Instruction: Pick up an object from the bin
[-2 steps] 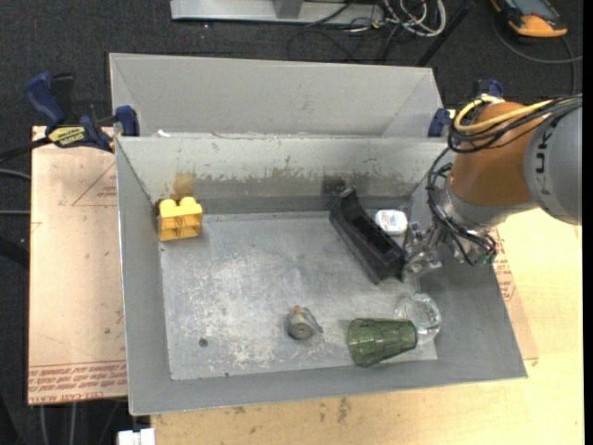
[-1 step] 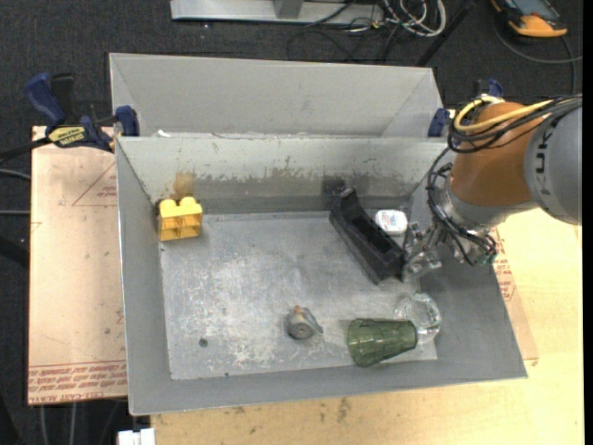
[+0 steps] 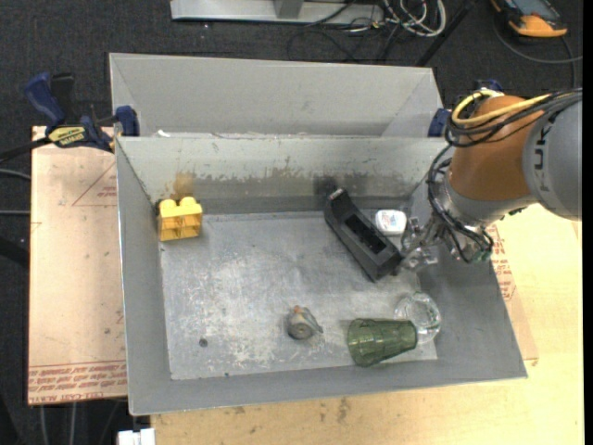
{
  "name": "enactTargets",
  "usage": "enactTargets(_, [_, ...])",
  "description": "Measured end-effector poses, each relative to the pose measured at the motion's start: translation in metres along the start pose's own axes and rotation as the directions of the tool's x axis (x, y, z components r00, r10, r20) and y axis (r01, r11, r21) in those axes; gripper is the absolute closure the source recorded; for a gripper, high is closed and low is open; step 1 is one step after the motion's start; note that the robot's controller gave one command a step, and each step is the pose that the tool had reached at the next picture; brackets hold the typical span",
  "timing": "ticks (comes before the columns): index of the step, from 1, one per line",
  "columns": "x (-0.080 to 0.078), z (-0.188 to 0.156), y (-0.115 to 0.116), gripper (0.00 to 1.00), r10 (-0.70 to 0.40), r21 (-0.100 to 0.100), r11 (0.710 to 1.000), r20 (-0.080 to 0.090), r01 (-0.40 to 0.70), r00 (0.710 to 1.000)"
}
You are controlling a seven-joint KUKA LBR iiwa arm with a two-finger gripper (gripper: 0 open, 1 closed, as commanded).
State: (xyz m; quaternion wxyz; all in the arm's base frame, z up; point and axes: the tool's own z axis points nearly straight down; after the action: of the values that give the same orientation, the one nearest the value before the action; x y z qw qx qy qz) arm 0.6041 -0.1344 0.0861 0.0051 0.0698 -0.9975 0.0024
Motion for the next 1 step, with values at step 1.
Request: enactTargets(1, [0.0053, -0.0157, 0.0132, 1.0, 0.074, -0.003, 0.997, 0.017, -0.074, 0.997])
